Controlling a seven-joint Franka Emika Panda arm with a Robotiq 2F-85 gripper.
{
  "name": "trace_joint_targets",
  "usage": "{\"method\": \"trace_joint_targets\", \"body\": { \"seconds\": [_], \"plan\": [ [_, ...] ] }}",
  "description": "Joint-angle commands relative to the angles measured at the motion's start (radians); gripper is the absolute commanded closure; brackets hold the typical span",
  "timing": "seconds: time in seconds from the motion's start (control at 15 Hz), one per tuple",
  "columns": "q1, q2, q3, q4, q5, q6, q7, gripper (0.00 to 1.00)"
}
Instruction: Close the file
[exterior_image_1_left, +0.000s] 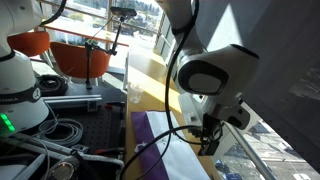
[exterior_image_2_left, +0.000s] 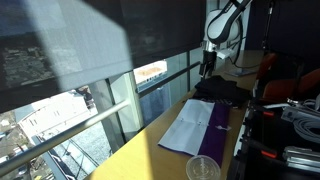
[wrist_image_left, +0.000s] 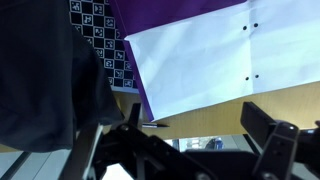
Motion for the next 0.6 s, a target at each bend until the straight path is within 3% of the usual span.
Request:
{"method": "trace_joint_targets", "body": {
  "seconds": [0.0,0.27,0.53],
  "plan": [
    [-0.117,0.231,0.089,0.251,0.114,-0.066,-0.137,0.0],
    [-0.206,0.427,0.167,0.481,0.14,-0.159,-0.244,0.0],
    [-0.236,0.587,0.194,0.703,0.122,-0.271,-0.298,0.0]
  ]
}}
